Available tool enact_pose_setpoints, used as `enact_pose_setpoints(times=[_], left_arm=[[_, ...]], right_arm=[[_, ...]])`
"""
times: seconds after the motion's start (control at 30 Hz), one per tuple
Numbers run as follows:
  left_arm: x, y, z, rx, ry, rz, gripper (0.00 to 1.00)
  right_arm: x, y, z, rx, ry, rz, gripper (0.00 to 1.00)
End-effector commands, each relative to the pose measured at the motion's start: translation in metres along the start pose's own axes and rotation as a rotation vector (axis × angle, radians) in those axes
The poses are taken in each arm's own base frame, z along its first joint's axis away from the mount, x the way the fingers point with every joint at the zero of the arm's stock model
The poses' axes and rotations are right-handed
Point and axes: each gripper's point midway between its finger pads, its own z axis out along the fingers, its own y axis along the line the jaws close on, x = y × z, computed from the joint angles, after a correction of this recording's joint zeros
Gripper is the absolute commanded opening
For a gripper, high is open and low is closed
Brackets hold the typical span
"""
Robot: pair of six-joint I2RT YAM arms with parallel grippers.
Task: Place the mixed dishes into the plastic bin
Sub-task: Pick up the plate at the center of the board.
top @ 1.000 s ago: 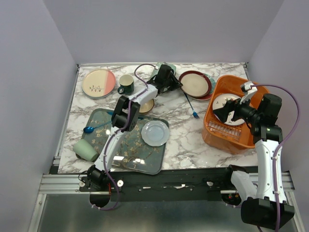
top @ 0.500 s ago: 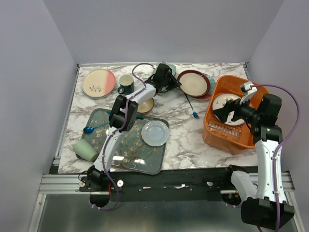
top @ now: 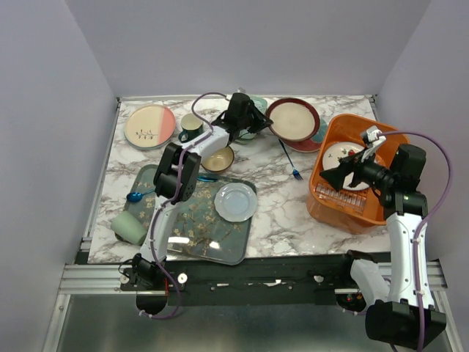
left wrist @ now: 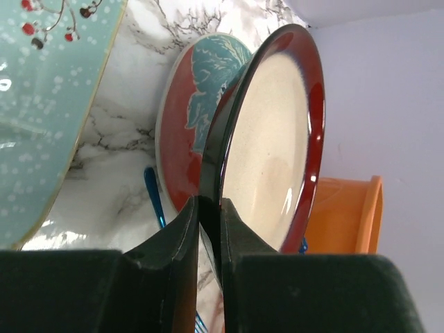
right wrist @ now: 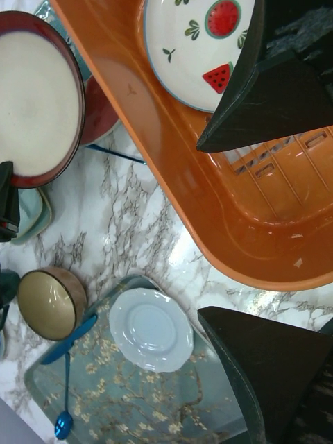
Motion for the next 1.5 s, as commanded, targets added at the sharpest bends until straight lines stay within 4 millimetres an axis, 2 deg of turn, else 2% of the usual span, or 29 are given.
enact_pose_setpoints(times=[0.0, 0.03, 0.1, 0.13, 0.2, 0.23, 0.3, 0.33, 0.4, 0.43, 0.47, 0.5, 0.53, 0.57, 0.6, 0.63, 0.7, 0.73, 0.77, 0.83, 0.87, 0.9, 0.93, 1.0, 1.03, 1.1, 1.13, 1.37, 1.47], left_arm=[[-0.040, -0.127, -0.072, 0.343, -0.110, 0.029, 0.00], [-0.035, -0.117, -0.074, 0.328, -0.101, 0.019, 0.00], [-0.039, -0.128, -0.091, 0.357, -0.115, 0.015, 0.00], [-0.035, -0.117, -0.092, 0.339, -0.108, 0.007, 0.00], [-0.035, -0.127, -0.111, 0.364, -0.122, 0.005, 0.00], [-0.029, -0.115, -0.112, 0.341, -0.115, -0.015, 0.00], [-0.030, -0.126, -0.132, 0.383, -0.133, -0.020, 0.00], [-0.023, -0.116, -0.134, 0.368, -0.117, -0.043, 0.00], [-0.022, -0.124, -0.151, 0.397, -0.127, -0.053, 0.00], [-0.015, -0.112, -0.152, 0.375, -0.115, -0.066, 0.00], [-0.014, -0.118, -0.164, 0.390, -0.120, -0.076, 0.00], [-0.013, -0.117, -0.169, 0.390, -0.121, -0.082, 0.00], [-0.005, -0.105, -0.170, 0.364, -0.112, -0.095, 0.00], [-0.007, -0.112, -0.182, 0.378, -0.128, -0.095, 0.00], [-0.004, -0.108, -0.185, 0.365, -0.127, -0.101, 0.00], [0.002, -0.098, -0.186, 0.342, -0.121, -0.110, 0.00], [0.005, -0.100, -0.199, 0.345, -0.127, -0.119, 0.00], [0.010, -0.092, -0.200, 0.316, -0.119, -0.138, 0.00], [0.011, -0.094, -0.208, 0.316, -0.119, -0.140, 0.00], [0.019, -0.085, -0.211, 0.295, -0.117, -0.151, 0.00], [0.018, -0.090, -0.219, 0.307, -0.123, -0.156, 0.00], [0.024, -0.082, -0.218, 0.267, -0.107, -0.167, 0.00], [0.027, -0.079, -0.219, 0.251, -0.101, -0.170, 0.00], [0.031, -0.082, -0.228, 0.254, -0.100, -0.171, 0.00], [0.035, -0.078, -0.229, 0.235, -0.100, -0.178, 0.00], [0.039, -0.075, -0.233, 0.208, -0.090, -0.175, 0.00], [0.041, -0.072, -0.235, 0.200, -0.088, -0.173, 0.00], [0.047, -0.068, -0.249, 0.200, -0.088, -0.171, 0.00], [0.050, -0.065, -0.251, 0.194, -0.081, -0.172, 0.00]], right_arm=[[0.002, 0.023, -0.002, -0.146, -0.027, -0.086, 1.00], [0.003, 0.024, -0.002, -0.158, -0.026, -0.095, 1.00], [0.002, 0.026, -0.001, -0.183, -0.029, -0.121, 1.00], [0.002, 0.028, -0.001, -0.196, -0.022, -0.123, 1.00], [-0.001, 0.034, -0.002, -0.237, -0.015, -0.175, 1.00], [-0.006, 0.041, -0.003, -0.261, 0.005, -0.189, 1.00], [-0.008, 0.038, 0.000, -0.228, 0.043, -0.276, 1.00], [-0.007, 0.047, 0.004, -0.251, 0.070, -0.312, 1.00], [-0.016, 0.040, 0.008, -0.189, 0.111, -0.432, 1.00], [-0.015, 0.054, 0.013, -0.228, 0.129, -0.487, 1.00], [-0.018, 0.047, 0.016, -0.192, 0.151, -0.571, 1.00], [-0.017, 0.050, 0.019, -0.199, 0.164, -0.622, 1.00], [-0.016, 0.063, 0.025, -0.240, 0.168, -0.690, 1.00], [-0.015, 0.058, 0.029, -0.226, 0.187, -0.792, 1.00], [-0.009, 0.059, 0.034, -0.238, 0.208, -0.840, 1.00], [-0.013, 0.066, 0.042, -0.248, 0.184, -0.914, 1.00], [-0.006, 0.059, 0.054, -0.236, 0.218, -1.055, 1.00], [-0.005, 0.065, 0.061, -0.254, 0.216, -1.112, 1.00], [-0.004, 0.057, 0.066, -0.217, 0.247, -1.172, 1.00], [0.002, 0.059, 0.084, -0.202, 0.261, -1.238, 1.00], [0.002, 0.052, 0.088, -0.161, 0.290, -1.290, 1.00], [0.004, 0.051, 0.093, -0.146, 0.299, -1.314, 1.00], [0.008, 0.059, 0.104, -0.150, 0.289, -1.347, 1.00], [0.009, 0.056, 0.111, -0.095, 0.309, -1.390, 1.00], [0.004, 0.067, 0.118, -0.089, 0.273, -1.416, 1.00], [0.012, 0.065, 0.127, -0.058, 0.311, -1.458, 1.00], [0.010, 0.073, 0.133, -0.053, 0.286, -1.479, 0.99], [0.016, 0.078, 0.148, -0.024, 0.294, -1.526, 0.96], [0.018, 0.079, 0.152, -0.024, 0.296, -1.541, 0.91]])
